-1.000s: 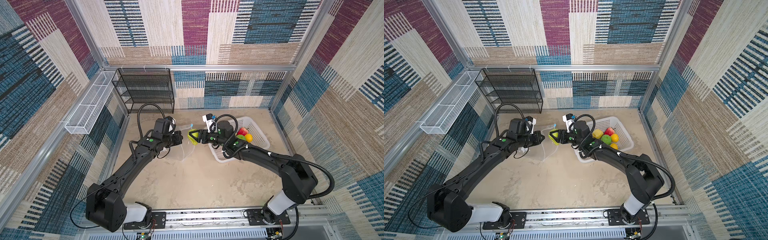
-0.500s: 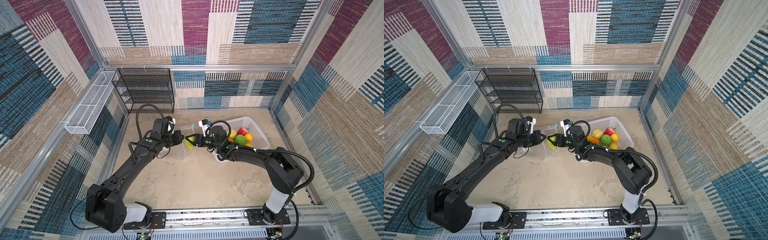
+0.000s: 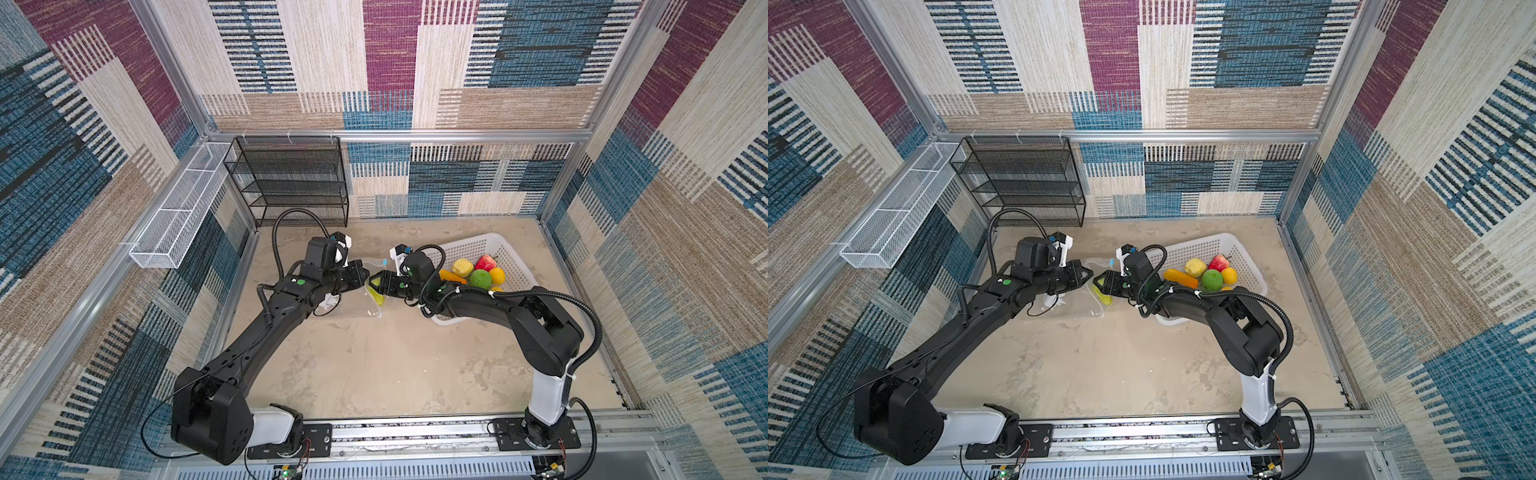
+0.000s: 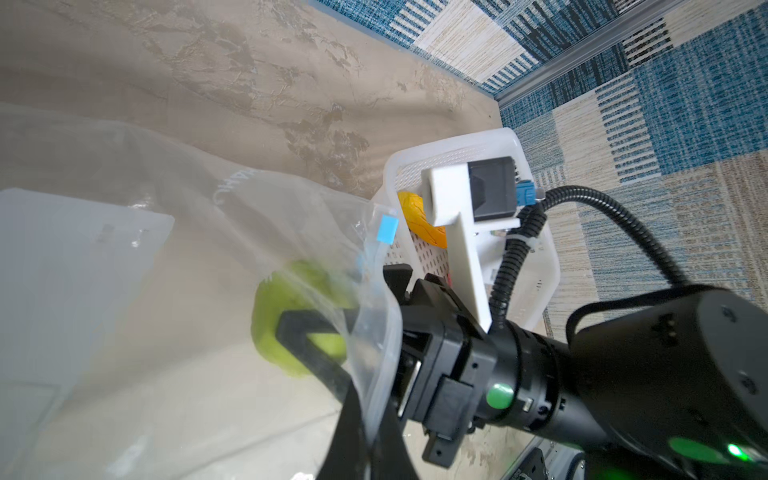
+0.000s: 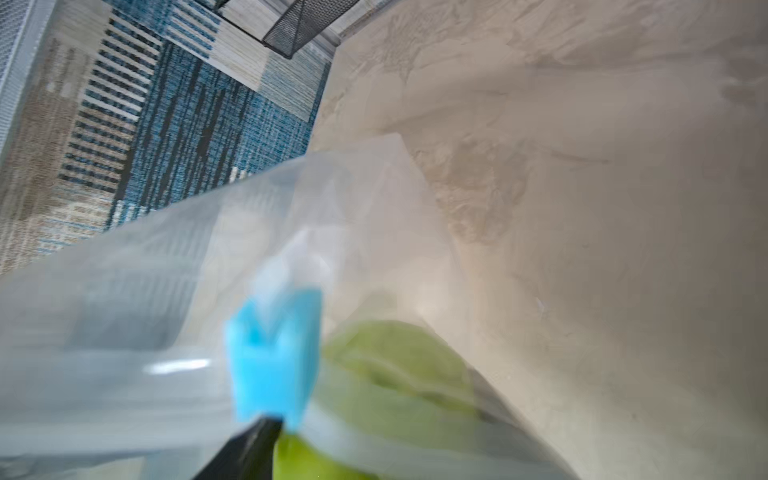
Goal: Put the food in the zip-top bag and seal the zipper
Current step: 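Carry the green fruit into the open bag held by the left gripper, then open the right gripper to drop the green fruit into the bag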
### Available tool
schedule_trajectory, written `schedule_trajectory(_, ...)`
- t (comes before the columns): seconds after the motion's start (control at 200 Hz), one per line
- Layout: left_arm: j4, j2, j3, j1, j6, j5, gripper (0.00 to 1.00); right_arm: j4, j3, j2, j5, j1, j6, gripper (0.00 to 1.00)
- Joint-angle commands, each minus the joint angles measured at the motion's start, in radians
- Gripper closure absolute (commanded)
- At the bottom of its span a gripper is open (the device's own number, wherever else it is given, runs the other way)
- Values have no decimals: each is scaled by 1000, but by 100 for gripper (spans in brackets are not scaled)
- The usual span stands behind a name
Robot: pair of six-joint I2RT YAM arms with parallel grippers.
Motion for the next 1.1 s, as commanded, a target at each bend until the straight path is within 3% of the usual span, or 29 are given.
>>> schedule_trajectory(0.0,6,1,1,2,-9,-17,100,-67,35,6,70,9,-41,36)
schedule_trajectory(0.195,0,10,3,2,-7,-24,100,-113,73,15,77,18,-73,24)
schedule_trajectory(0.641,-19,8,8,11,-1,-61,100,-176,50,-123,14,18,-170,22)
schedule_trajectory(0.892,-19,-12,3,25,-3,-75,100,-333,22,-242,103,-16,-246,21)
schedule_trajectory(1.097,-13,-15,1,25,-3,-63,100,-474,13,-340,204,-130,-366,19)
